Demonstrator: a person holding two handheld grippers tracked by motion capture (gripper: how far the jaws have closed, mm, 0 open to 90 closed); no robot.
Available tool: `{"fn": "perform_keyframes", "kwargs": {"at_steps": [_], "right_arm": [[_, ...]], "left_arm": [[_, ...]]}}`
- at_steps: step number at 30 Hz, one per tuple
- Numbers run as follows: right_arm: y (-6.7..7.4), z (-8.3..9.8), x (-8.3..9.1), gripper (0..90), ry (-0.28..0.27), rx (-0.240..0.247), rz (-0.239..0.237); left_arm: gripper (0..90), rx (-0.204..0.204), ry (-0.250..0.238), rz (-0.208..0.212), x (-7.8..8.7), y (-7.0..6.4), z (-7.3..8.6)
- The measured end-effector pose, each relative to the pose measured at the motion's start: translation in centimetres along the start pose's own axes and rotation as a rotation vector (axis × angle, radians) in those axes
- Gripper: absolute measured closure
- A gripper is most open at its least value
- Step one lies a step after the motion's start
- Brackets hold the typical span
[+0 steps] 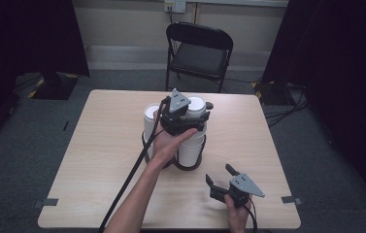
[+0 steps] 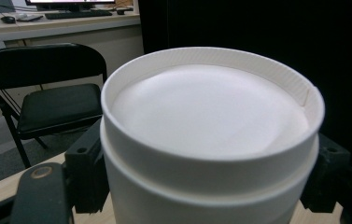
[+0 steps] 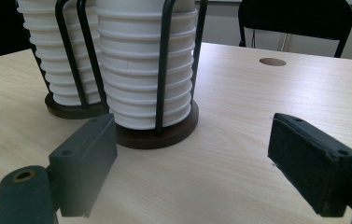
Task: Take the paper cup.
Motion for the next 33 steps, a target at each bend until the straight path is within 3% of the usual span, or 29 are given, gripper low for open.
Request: {"fn": "perform_keyframes", "kwargs": {"at_steps": [3,10,22,27,33], "right_arm": [[0.0,0.0,0.0,14.9,0.000,0.002,0.000],[0.0,0.0,0.0,14.9,0.002,0.004,-0.005],[0.0,0.0,0.0,14.9,0.008,0.003,-0.003],[0.0,0.0,0.0,15.0,0.008,0.003,-0.004],[0.0,0.0,0.0,15.1,0.004,0.003,-0.008]], "left_arm": [[21.2,-0.015,-0.029,-0.013,0.2,0.0,-0.2],[21.2,-0.018,-0.064,-0.001,0.8,0.0,-0.9],[21.3,0.029,-0.162,0.003,2.1,0.5,-2.4],[21.3,0.013,-0.174,0.018,2.5,0.3,-2.8],[21.3,0.028,-0.191,0.031,3.3,0.4,-3.1]]}}
Point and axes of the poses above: each handheld gripper's, and its own axes: x roughly backward along the jaws, z roughly out of its underside, y roughly to its left, the point moved 4 cm from there along -x, roughly forward along the jaws
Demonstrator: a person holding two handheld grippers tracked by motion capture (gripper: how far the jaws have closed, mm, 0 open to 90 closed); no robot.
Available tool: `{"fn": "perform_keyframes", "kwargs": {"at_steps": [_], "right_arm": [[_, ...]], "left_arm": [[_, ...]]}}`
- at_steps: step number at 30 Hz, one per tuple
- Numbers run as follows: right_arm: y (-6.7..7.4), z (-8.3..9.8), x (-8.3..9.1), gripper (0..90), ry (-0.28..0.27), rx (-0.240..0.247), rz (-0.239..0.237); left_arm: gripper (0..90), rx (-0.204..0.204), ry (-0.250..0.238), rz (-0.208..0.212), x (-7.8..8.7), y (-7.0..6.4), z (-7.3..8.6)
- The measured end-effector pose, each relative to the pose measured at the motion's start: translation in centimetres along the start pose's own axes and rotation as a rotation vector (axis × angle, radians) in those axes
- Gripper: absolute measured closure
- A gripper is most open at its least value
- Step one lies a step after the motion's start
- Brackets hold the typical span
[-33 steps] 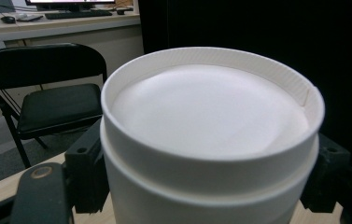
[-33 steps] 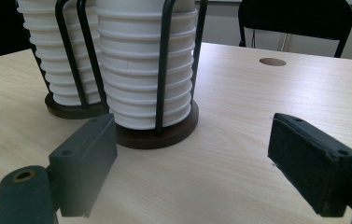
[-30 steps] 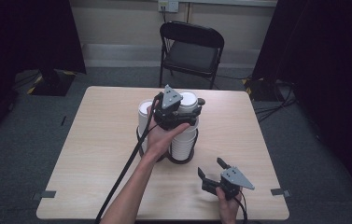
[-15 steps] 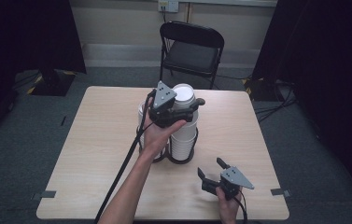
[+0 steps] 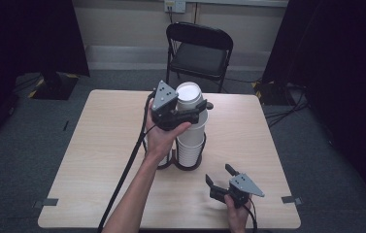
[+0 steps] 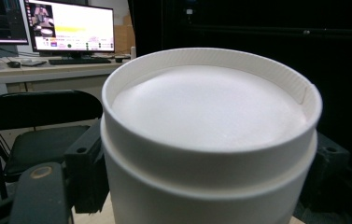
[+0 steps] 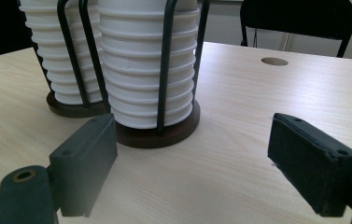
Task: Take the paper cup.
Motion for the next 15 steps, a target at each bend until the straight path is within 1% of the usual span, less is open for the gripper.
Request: {"fn": "perform_keyframes", "kwargs": {"at_steps": [1,2,3,4,5,6,7,8,10,11,13,15], "right_arm": [[0.0,0.0,0.0,15.1,0.000,0.000,0.000],[0.0,0.0,0.0,15.1,0.001,-0.001,0.000],[0.0,0.0,0.0,15.1,0.001,-0.001,0.000],[0.0,0.0,0.0,15.1,0.005,-0.001,0.003],[0.0,0.0,0.0,15.1,0.005,-0.001,0.003],[0.0,0.0,0.0,15.1,0.007,0.000,0.003],[0.0,0.0,0.0,15.1,0.007,0.000,0.003],[0.0,0.0,0.0,15.1,0.006,0.002,0.005],[0.0,0.0,0.0,15.1,0.006,0.002,0.004],[0.0,0.0,0.0,15.1,0.006,0.002,0.004],[0.0,0.0,0.0,15.1,0.006,0.002,0.001],[0.0,0.0,0.0,15.1,0.005,0.003,0.004]], "left_arm": [[21.3,-0.001,-0.004,-0.001,0.2,0.0,-0.1],[21.3,0.004,-0.018,0.006,0.7,-0.1,-0.4],[21.3,0.004,-0.018,0.006,0.7,-0.1,-0.4],[21.3,-0.004,-0.022,0.007,1.3,-0.3,-0.6],[21.3,-0.004,-0.022,0.007,1.3,-0.3,-0.6],[21.2,-0.022,-0.030,0.014,1.8,-0.7,-0.8],[21.3,-0.022,-0.030,0.014,1.8,-0.7,-0.8],[21.3,-0.008,-0.037,0.036,2.3,-1.0,-1.0],[21.2,-0.007,-0.043,0.044,2.5,-1.2,-1.1],[21.3,-0.020,-0.040,0.042,2.9,-1.4,-1.2],[21.3,-0.020,-0.038,0.045,3.0,-1.5,-1.1],[21.3,-0.015,-0.046,0.052,3.3,-1.7,-0.9]]}}
Point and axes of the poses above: each handheld gripper's, and its own axes: x roughly backward along the jaws, z roughly out of its underside, y roughly to its left, the point moved 4 cm from there along -x, roughly forward along the jaws
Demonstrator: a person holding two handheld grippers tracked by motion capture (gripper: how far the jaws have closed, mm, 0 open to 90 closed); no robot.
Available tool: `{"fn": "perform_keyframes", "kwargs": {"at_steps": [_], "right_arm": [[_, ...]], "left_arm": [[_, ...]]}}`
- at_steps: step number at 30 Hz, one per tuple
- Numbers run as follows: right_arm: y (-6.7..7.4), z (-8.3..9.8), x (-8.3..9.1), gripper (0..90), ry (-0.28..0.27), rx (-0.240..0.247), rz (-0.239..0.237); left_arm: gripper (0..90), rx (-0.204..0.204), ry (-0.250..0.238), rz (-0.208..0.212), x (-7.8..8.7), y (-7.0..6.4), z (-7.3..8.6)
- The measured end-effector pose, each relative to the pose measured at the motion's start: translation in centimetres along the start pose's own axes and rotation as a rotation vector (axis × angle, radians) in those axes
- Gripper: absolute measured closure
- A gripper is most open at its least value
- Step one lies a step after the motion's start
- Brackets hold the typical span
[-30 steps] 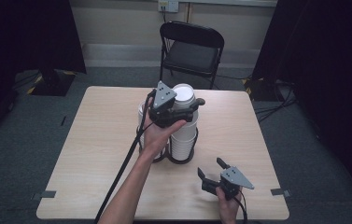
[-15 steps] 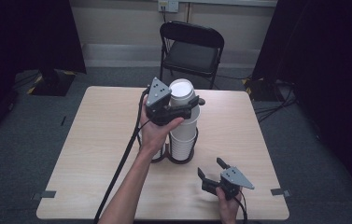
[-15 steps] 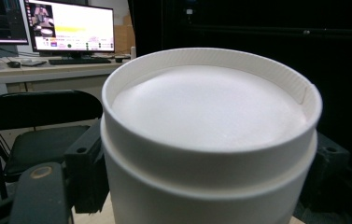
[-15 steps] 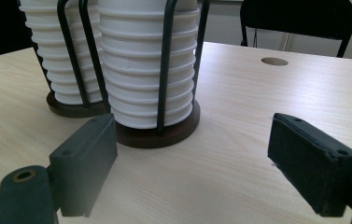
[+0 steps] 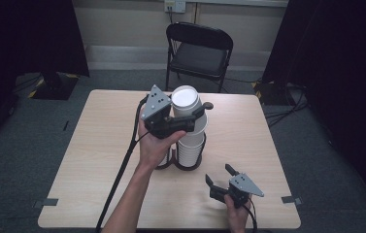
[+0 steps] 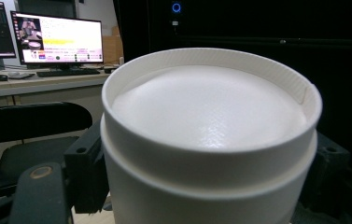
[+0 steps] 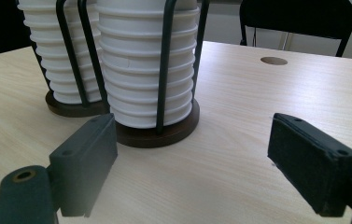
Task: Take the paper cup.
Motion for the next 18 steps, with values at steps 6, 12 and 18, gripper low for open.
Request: {"fn": "perform_keyframes", "kwargs": {"at_steps": [6,12,18], "right_arm": [[0.0,0.0,0.0,15.1,-0.002,-0.001,0.002],[0.0,0.0,0.0,15.1,-0.005,0.000,0.006],[0.0,0.0,0.0,15.1,-0.003,0.003,0.006]], "left_arm": [[21.3,0.010,0.000,-0.001,1.1,-0.6,1.1],[21.3,0.030,0.005,0.008,2.4,-0.8,1.7],[21.3,0.045,0.012,0.022,3.8,-1.5,3.0]]}}
Point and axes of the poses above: each handheld gripper's, and its own axes: x roughly backward along the jaws, z roughly out of its underside, y roughly to its left, the point moved 4 cm from there along -x, roughly forward along the jaws
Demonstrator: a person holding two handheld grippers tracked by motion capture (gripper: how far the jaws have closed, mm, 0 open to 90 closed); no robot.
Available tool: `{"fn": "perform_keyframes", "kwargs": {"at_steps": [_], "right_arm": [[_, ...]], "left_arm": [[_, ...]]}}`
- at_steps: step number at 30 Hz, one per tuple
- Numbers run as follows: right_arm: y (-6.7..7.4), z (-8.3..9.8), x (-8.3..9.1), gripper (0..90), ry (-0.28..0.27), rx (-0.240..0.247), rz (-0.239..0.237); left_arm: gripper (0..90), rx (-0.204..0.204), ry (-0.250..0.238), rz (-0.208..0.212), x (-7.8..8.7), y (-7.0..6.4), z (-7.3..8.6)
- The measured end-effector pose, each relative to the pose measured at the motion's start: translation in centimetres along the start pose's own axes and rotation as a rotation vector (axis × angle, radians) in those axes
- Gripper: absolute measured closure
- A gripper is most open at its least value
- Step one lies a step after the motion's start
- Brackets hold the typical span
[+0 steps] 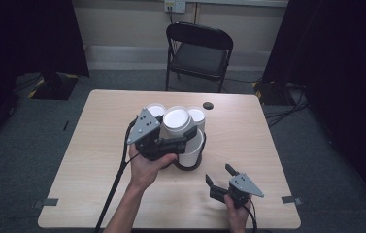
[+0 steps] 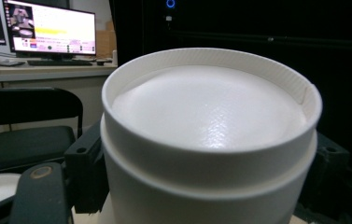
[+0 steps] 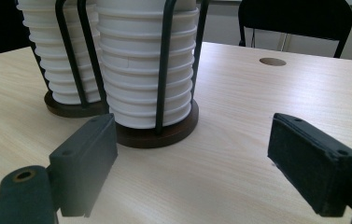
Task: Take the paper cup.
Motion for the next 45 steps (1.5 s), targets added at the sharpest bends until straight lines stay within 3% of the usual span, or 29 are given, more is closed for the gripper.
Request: {"fn": "perform_keyframes", "kwargs": {"at_steps": [12,13,16,18,22,28,29,30,35,36,37,40,44,45], "right_arm": [[0.0,0.0,0.0,15.1,0.001,-0.001,-0.002],[0.0,0.0,0.0,15.1,0.001,0.002,0.000],[0.1,0.0,0.0,14.8,0.001,0.001,-0.003],[0.1,0.0,0.0,14.6,0.003,0.001,-0.011],[0.3,0.0,-0.1,14.1,0.019,0.011,-0.052],[0.9,0.1,0.0,15.2,0.028,0.048,-0.078],[1.2,0.1,-0.1,16.3,0.050,0.059,-0.089],[1.4,0.1,-0.1,17.0,0.061,0.056,-0.099],[2.9,0.2,0.1,16.5,0.049,0.056,-0.163],[3.3,0.2,0.2,16.5,0.045,0.060,-0.168],[3.6,0.2,0.2,16.2,0.044,0.067,-0.168],[4.4,0.2,0.3,16.5,0.036,0.052,-0.207],[4.9,0.1,0.4,19.2,0.023,0.036,-0.240],[5.3,0.0,0.5,23.4,0.006,0.018,-0.264]], "left_arm": [[21.5,0.040,0.064,0.004,0.7,0.4,3.5],[21.5,0.062,0.075,0.014,0.7,0.5,4.1],[21.5,0.073,0.089,0.018,0.7,0.6,4.7],[21.5,0.109,0.100,0.041,0.7,0.8,5.4],[21.5,0.112,0.130,0.060,0.7,0.6,6.3],[21.5,0.202,0.109,0.117,1.1,0.4,7.8],[21.5,0.205,0.101,0.117,1.3,0.4,7.9],[21.5,0.234,0.093,0.112,1.6,0.4,8.3],[21.5,0.261,0.093,0.100,2.1,0.2,9.0],[21.5,0.268,0.078,0.057,2.4,0.0,9.5],[21.5,0.269,0.076,0.046,2.5,0.0,9.7],[21.5,0.305,0.071,0.079,2.9,0.0,10.3],[21.5,0.311,0.081,0.062,3.2,0.0,11.0],[21.5,0.337,0.081,0.072,3.4,0.0,11.4]]}}
Point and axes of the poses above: each handheld gripper's, and its own axes: x roughly backward along the jaws, z roughly out of its underside, y roughly to its left, the point moved 4 cm from there along -x, roughly forward along the jaws
